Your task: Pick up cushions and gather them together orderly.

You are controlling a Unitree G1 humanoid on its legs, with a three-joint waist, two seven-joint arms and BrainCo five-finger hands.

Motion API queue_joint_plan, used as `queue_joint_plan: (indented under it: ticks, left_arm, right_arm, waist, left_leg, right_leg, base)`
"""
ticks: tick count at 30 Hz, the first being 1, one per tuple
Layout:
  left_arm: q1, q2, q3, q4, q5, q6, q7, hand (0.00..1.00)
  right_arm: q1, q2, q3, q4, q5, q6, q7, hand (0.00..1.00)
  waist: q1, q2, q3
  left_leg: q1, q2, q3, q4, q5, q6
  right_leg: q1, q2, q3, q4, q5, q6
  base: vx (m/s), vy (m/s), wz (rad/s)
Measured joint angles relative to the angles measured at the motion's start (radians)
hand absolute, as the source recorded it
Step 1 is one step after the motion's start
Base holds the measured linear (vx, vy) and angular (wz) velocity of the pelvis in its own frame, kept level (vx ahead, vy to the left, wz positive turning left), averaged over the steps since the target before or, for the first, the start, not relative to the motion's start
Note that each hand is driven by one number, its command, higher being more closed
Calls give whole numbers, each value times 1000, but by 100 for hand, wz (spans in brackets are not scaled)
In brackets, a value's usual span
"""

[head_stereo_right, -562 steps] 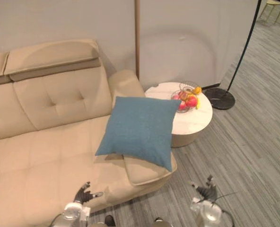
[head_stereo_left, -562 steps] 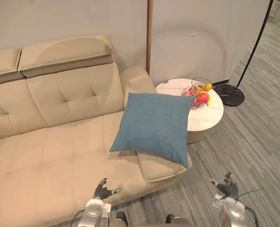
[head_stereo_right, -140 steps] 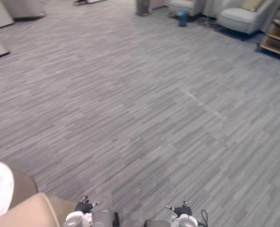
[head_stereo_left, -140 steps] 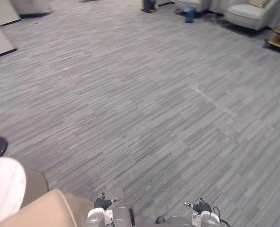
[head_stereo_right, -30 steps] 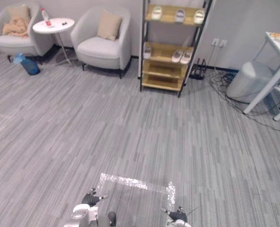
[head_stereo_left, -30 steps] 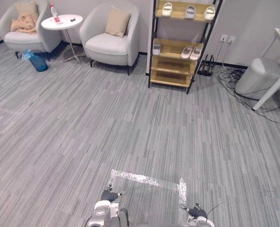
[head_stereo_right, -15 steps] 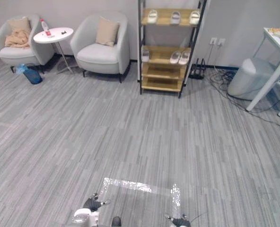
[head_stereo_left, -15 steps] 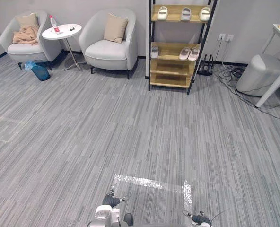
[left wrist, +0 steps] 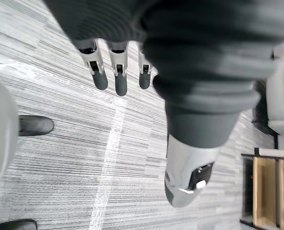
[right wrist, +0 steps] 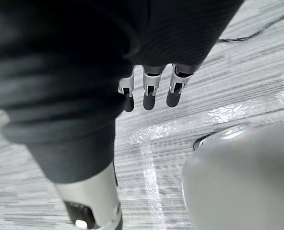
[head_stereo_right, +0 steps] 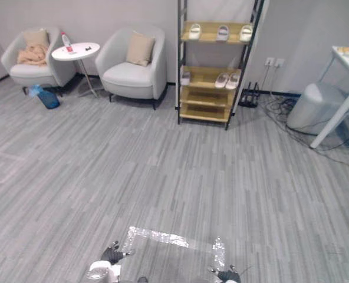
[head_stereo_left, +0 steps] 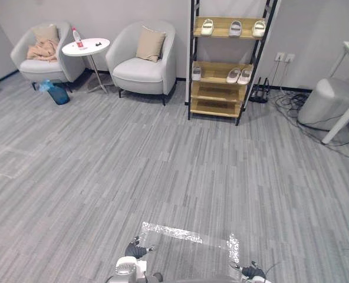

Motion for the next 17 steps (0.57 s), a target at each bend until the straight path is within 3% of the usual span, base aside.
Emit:
queue_joint_plan:
  ticks: [5,17]
  left_arm:
    - [-9,22,-30,16,-15,1,-2,0]
    - [-22,65,-105,54,-14,2,-5,0]
  right_arm:
    - [-2,-1,-15,41,1,0,0,0]
    - [-4,-28,-30,77,3,-4,-4,0]
  waist:
    - [-3,-22,-6]
    - [-13,-22,-2]
  left_leg:
    - [18,35,-57,1,-14,-30]
    - [32,-2,-53,53,-71,1]
  right_leg:
    - [81,36,-50,-72,10,-16]
    - [137,1,-19,-131,19,-6]
  base:
    - [178,-89,24]
    - [63,31,-4]
